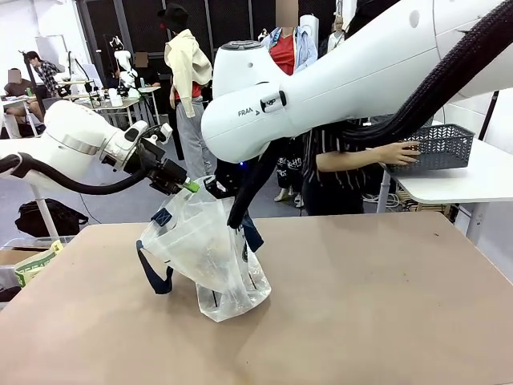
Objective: Transfer purchased items from the store into the shopping bag.
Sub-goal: Move the Reusable shopping bag to the right side of the table.
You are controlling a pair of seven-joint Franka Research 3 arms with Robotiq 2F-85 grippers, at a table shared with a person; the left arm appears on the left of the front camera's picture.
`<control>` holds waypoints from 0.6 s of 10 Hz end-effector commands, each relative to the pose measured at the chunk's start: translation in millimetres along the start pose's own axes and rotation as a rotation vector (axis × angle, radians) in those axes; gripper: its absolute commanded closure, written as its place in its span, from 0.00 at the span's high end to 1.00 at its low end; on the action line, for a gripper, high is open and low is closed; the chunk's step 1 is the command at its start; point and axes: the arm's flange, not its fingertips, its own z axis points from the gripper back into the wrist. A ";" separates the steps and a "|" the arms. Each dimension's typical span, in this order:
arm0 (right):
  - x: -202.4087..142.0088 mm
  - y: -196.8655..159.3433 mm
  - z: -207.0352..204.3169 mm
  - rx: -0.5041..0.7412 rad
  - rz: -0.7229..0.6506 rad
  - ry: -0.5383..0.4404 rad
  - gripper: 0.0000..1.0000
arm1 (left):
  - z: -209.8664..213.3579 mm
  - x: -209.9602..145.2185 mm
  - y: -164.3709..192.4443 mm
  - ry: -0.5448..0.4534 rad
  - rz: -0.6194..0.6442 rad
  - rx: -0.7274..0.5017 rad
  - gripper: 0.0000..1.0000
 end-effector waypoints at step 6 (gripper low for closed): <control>21.2 37.6 -17.1 -0.109 0.035 0.017 0.00 | -14.1 10.9 5.2 -0.010 -0.026 -0.179 0.74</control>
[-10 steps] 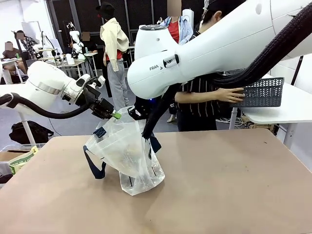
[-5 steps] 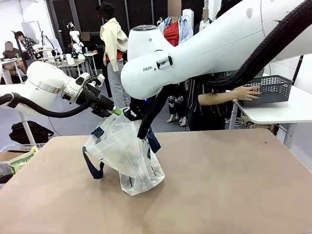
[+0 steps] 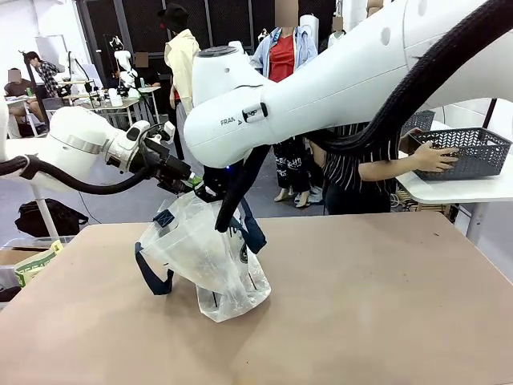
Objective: Transfer purchased items from the store into the shopping bag.
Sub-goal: Move the Reusable shopping bag to the right side of the table.
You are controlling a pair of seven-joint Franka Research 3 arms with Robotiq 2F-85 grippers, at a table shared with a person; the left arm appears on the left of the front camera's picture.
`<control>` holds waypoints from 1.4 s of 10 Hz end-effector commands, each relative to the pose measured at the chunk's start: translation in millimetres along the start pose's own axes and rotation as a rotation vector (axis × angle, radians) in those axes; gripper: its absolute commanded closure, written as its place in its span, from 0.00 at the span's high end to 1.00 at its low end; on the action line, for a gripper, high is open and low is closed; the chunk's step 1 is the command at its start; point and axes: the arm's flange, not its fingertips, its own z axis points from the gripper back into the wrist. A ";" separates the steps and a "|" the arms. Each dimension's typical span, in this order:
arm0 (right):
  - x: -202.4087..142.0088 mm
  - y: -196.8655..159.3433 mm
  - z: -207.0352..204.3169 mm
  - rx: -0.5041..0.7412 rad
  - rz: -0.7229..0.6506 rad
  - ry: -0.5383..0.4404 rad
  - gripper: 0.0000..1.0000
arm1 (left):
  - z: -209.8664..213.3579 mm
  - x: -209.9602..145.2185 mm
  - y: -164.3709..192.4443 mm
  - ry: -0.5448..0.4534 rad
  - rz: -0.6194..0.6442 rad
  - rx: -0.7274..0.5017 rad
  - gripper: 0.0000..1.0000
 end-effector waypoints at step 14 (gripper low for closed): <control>22.3 73.9 -22.2 -0.125 0.151 0.051 0.00 | -26.2 18.5 6.1 0.092 -0.024 -0.086 0.74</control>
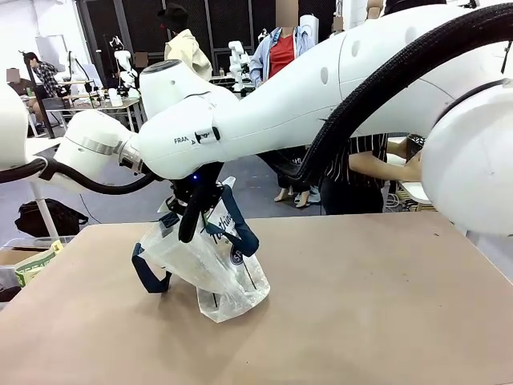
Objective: Transfer purchased items from the store into the shopping bag.
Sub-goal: Move the Reusable shopping bag to the right side of the table.
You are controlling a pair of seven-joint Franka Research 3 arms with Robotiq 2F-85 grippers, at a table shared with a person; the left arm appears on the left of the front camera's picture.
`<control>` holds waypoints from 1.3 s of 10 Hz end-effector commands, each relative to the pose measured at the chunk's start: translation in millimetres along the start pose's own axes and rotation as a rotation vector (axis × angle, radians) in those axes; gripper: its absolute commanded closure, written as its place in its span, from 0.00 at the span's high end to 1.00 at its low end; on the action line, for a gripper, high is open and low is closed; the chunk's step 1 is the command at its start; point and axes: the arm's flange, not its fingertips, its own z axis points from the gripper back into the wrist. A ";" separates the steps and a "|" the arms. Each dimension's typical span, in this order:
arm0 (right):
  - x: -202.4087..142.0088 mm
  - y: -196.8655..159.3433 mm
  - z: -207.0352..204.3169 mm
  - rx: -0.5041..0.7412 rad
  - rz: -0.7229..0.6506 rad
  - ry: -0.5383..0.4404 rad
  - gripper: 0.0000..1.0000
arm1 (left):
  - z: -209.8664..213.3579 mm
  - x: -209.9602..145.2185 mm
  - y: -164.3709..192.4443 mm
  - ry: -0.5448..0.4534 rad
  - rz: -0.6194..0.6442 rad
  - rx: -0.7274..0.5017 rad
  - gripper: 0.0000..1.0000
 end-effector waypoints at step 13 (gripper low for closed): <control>9.8 21.9 -2.7 -0.046 0.067 0.006 0.00 | -3.9 8.8 12.2 0.087 -0.059 -0.162 0.74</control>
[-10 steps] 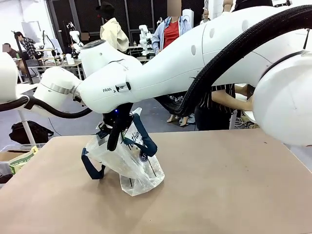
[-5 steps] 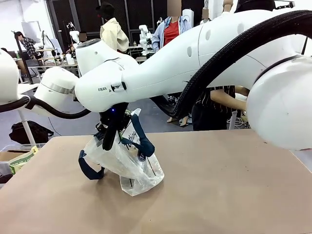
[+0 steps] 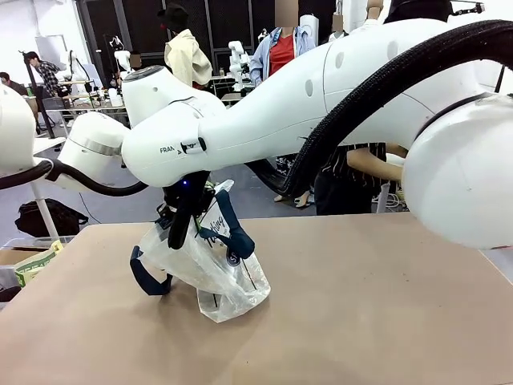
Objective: Transfer purchased items from the store into the shopping bag.
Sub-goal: Move the Reusable shopping bag to the right side of the table.
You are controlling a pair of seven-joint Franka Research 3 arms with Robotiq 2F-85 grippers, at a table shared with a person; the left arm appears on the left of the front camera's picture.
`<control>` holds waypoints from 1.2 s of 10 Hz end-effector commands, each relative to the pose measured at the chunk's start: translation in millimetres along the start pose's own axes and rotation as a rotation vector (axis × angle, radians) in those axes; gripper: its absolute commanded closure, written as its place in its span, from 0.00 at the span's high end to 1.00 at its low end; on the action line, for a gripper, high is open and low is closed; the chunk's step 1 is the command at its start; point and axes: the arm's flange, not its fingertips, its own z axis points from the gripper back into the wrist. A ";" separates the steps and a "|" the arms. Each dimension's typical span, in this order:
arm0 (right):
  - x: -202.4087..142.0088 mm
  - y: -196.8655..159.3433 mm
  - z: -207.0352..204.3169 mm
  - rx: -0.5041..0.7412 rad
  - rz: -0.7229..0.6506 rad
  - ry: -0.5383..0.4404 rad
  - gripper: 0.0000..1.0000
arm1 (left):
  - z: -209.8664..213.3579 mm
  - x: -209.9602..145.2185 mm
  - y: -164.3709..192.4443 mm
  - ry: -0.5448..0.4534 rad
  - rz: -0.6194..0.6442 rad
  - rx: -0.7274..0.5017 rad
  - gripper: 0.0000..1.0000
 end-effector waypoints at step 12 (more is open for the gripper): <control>14.5 12.7 2.1 -0.045 0.007 0.010 0.00 | -26.4 17.3 -14.7 0.194 0.074 0.518 0.74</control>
